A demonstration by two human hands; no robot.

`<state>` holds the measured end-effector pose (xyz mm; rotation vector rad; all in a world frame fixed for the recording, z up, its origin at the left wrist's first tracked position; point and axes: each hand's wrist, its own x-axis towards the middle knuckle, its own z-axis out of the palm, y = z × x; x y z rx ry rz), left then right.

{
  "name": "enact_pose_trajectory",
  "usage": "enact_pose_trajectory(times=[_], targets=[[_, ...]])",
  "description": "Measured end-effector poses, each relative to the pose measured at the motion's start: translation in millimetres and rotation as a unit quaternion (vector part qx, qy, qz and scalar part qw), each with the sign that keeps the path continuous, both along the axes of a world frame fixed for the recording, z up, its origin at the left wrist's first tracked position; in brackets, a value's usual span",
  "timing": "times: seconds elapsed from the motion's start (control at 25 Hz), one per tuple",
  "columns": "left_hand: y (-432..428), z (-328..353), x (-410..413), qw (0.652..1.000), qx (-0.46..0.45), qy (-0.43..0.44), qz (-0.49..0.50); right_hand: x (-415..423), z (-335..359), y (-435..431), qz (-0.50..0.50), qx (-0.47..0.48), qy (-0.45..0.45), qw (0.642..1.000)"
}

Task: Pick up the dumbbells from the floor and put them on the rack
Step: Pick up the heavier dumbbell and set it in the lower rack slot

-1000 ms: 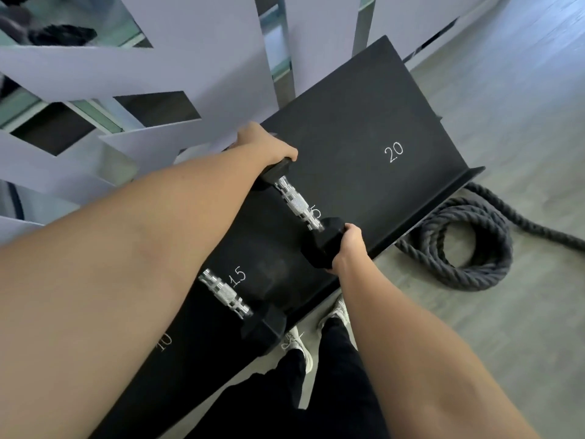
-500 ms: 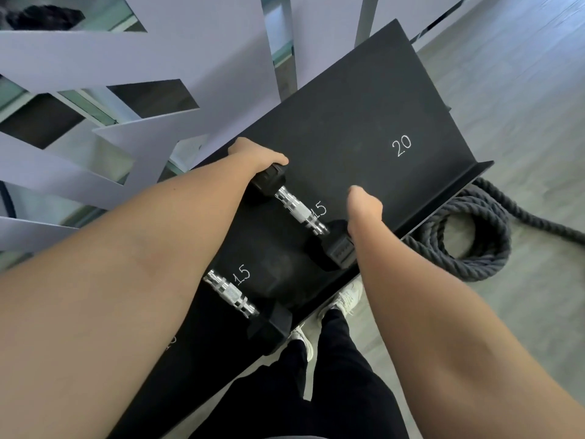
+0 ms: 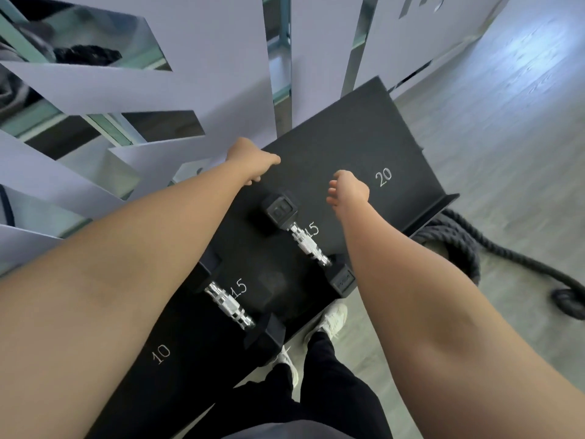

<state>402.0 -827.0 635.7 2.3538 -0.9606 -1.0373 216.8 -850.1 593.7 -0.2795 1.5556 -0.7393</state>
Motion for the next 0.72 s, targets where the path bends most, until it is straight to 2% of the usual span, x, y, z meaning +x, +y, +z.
enact_pose_trajectory(times=[0.12, 0.24, 0.4, 0.48, 0.56, 0.72], targets=[[14, 49, 2, 0.997, -0.079, 0.012, -0.008, 10, 47, 0, 0.027, -0.05, 0.021, 0.998], [33, 92, 9, 0.984, -0.177, -0.02, 0.008, 23, 96, 3, 0.09, -0.129, 0.03, 0.987], [79, 137, 24, 0.97, -0.237, -0.054, 0.025, 45, 150, 19, 0.189, -0.25, 0.112, 0.943], [116, 157, 29, 0.961, -0.263, -0.075, 0.041, 54, 174, 41, 0.283, -0.317, 0.202, 0.882], [156, 173, 29, 0.953, -0.278, -0.113, 0.052, 59, 193, 66, 0.342, -0.39, 0.248, 0.818], [268, 198, 13, 0.935, -0.291, -0.172, 0.11, 67, 220, 144, 0.451, -0.512, 0.241, 0.69]])
